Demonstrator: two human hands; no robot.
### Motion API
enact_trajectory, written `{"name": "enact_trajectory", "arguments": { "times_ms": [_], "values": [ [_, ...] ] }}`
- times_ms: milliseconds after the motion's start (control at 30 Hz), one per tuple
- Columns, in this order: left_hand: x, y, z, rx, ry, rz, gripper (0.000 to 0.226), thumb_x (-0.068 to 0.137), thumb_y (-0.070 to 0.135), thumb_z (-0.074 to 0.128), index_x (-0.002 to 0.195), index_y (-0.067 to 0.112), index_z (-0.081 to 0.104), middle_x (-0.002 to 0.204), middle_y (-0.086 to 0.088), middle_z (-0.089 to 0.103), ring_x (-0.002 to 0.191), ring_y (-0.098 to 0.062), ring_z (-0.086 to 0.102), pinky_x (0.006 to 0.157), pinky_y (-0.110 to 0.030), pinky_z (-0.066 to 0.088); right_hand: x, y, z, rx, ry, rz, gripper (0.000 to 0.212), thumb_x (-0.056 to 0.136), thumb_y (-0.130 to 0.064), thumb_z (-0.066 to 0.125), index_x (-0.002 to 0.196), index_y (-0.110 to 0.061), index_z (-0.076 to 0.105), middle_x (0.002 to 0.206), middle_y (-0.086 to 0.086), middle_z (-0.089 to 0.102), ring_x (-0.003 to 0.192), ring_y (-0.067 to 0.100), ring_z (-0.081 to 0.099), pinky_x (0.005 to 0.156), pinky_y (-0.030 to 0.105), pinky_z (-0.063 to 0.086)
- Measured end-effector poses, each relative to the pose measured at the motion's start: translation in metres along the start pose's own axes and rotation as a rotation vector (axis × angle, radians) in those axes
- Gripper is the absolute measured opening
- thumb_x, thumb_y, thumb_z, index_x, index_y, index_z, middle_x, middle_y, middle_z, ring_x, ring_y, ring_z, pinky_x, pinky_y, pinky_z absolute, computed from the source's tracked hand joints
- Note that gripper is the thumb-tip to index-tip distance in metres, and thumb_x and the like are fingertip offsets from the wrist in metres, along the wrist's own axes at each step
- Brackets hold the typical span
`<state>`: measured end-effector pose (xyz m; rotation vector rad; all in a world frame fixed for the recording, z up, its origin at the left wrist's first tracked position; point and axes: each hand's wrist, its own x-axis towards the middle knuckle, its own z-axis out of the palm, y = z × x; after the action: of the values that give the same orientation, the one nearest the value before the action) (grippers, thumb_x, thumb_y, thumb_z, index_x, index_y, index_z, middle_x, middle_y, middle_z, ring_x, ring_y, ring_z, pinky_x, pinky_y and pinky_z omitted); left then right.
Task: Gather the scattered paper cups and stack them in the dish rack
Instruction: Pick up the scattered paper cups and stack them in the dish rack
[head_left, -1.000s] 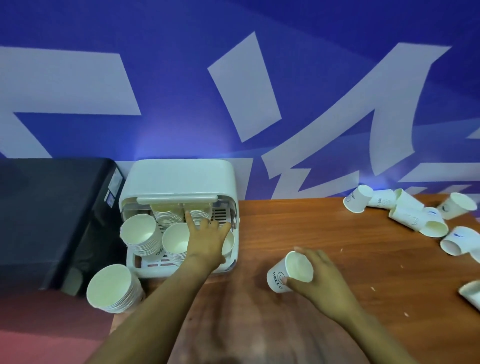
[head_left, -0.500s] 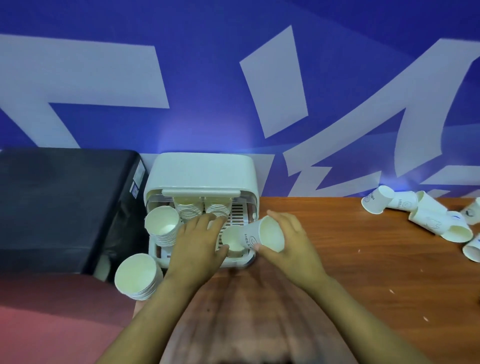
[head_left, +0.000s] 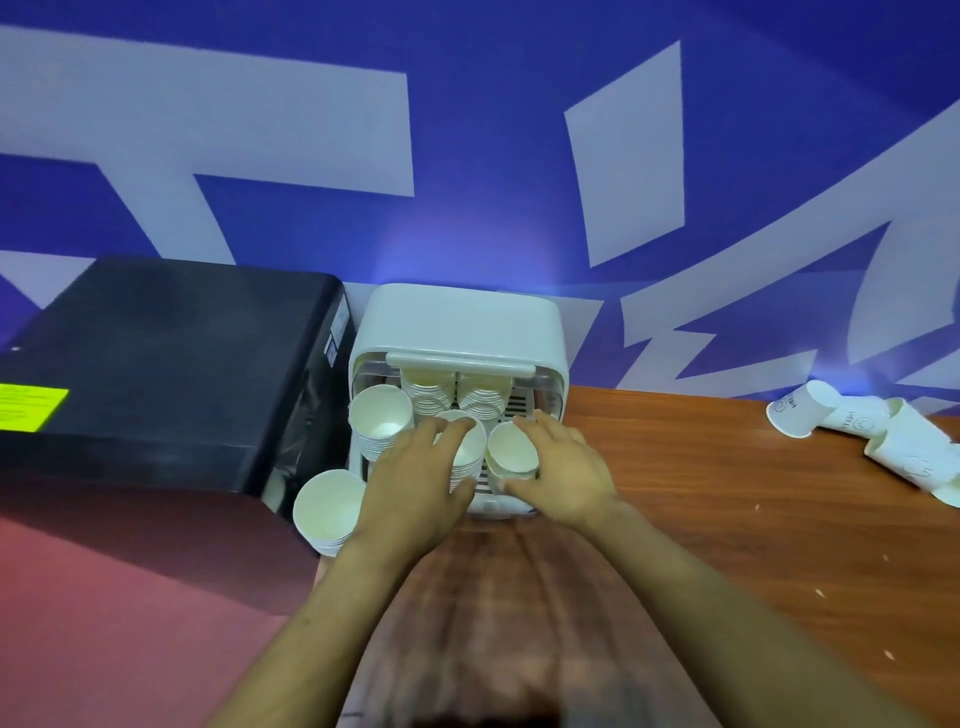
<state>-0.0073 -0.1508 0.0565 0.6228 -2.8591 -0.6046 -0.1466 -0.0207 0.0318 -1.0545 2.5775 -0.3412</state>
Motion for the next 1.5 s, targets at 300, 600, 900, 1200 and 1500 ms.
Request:
{"name": "enact_trajectory", "arguments": {
  "times_ms": [300, 600, 900, 1200, 1500],
  "values": [
    [-0.029, 0.032, 0.000, -0.039, -0.207, 0.053, 0.051, 0.090, 0.035, 0.055, 0.137, 0.029, 0.039, 0.135, 0.002, 0.050, 0.121, -0.022, 0.048, 0.094, -0.034, 0.043, -0.077, 0.035, -0.012, -0.021, -0.308, -0.010, 0.050, 0.086, -0.040, 0.062, 0.133, -0.025, 0.049, 0.136, 0.001, 0.053, 0.123, 0.017, 0.049, 0.101, 0.028, 0.041],
    [-0.058, 0.126, 0.034, -0.062, -0.261, 0.082, 0.042, 0.089, 0.039, 0.056, 0.128, 0.027, 0.045, 0.128, 0.003, 0.055, 0.116, -0.018, 0.054, 0.093, -0.035, 0.046, -0.151, 0.102, -0.038, 0.085, -0.242, 0.011, 0.051, 0.086, -0.039, 0.062, 0.133, -0.023, 0.050, 0.132, 0.000, 0.056, 0.118, 0.013, 0.053, 0.101, 0.025, 0.041],
    [-0.085, 0.317, 0.128, 0.001, -0.368, 0.144, 0.043, 0.089, 0.040, 0.056, 0.129, 0.027, 0.046, 0.130, 0.002, 0.056, 0.120, -0.019, 0.053, 0.094, -0.031, 0.046, -0.283, 0.280, -0.086, 0.249, 0.020, 0.048, 0.030, 0.086, -0.034, 0.064, 0.116, -0.031, 0.060, 0.102, -0.014, 0.059, 0.086, 0.003, 0.055, 0.085, 0.026, 0.048],
    [-0.097, 0.430, 0.183, 0.041, -0.475, 0.213, 0.048, 0.089, 0.041, 0.056, 0.133, 0.027, 0.043, 0.134, 0.000, 0.052, 0.123, -0.023, 0.051, 0.093, -0.033, 0.043, -0.345, 0.385, -0.097, 0.334, 0.075, 0.176, 0.027, 0.083, -0.031, 0.068, 0.110, -0.031, 0.064, 0.099, -0.011, 0.061, 0.088, 0.003, 0.058, 0.085, 0.030, 0.050],
    [-0.067, 0.466, 0.226, -0.039, -0.581, 0.232, 0.049, 0.086, 0.038, 0.059, 0.131, 0.025, 0.044, 0.131, -0.001, 0.052, 0.121, -0.024, 0.052, 0.096, -0.036, 0.046, -0.357, 0.445, -0.115, 0.250, -0.023, 0.297, 0.037, 0.085, -0.037, 0.063, 0.120, -0.029, 0.057, 0.114, -0.010, 0.059, 0.094, 0.007, 0.058, 0.082, 0.026, 0.049]
  ]
}}
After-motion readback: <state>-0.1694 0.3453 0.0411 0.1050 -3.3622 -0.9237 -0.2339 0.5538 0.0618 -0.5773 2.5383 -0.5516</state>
